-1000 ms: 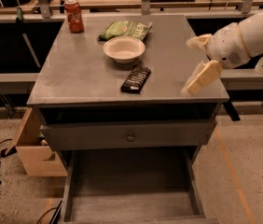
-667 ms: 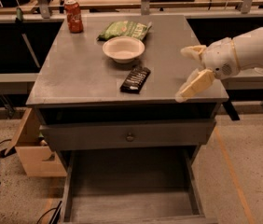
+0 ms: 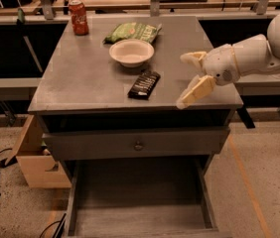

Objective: Place rxbar chocolate into middle drawer

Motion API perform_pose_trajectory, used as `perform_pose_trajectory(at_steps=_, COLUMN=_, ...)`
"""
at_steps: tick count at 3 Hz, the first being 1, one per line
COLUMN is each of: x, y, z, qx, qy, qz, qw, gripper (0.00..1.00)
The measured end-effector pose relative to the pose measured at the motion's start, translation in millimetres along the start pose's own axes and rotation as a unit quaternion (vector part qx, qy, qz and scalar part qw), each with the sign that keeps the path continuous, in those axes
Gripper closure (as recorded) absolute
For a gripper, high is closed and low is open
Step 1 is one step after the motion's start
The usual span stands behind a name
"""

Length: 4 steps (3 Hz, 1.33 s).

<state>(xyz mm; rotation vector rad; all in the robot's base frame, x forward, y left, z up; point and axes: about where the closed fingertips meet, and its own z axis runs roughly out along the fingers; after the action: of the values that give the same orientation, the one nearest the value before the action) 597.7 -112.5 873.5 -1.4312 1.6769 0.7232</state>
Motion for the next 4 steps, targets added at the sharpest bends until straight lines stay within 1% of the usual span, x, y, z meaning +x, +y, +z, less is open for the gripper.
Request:
perform_pose_trajectory(at_steps=1, x=7, y=-8, z=46, qx=-0.027, qy=0.005, qz=0.004, qw=0.9996, gripper=0.0)
perform_pose_trajectory(at_steps=2, x=12, y=-13, z=79, qx=-0.042, qy=0.012, qz=0.009, qw=0.999, gripper=0.0)
perform_pose_trajectory(at_steps=3, x=14, y=-17, z=104, qx=-0.048, qy=0.019, qz=0.012, qw=0.9986, gripper=0.0)
perform_pose_trajectory(at_steps=4, x=13, y=-17, z=104, qx=-0.048, qy=0.019, qz=0.012, qw=0.9986, gripper=0.0)
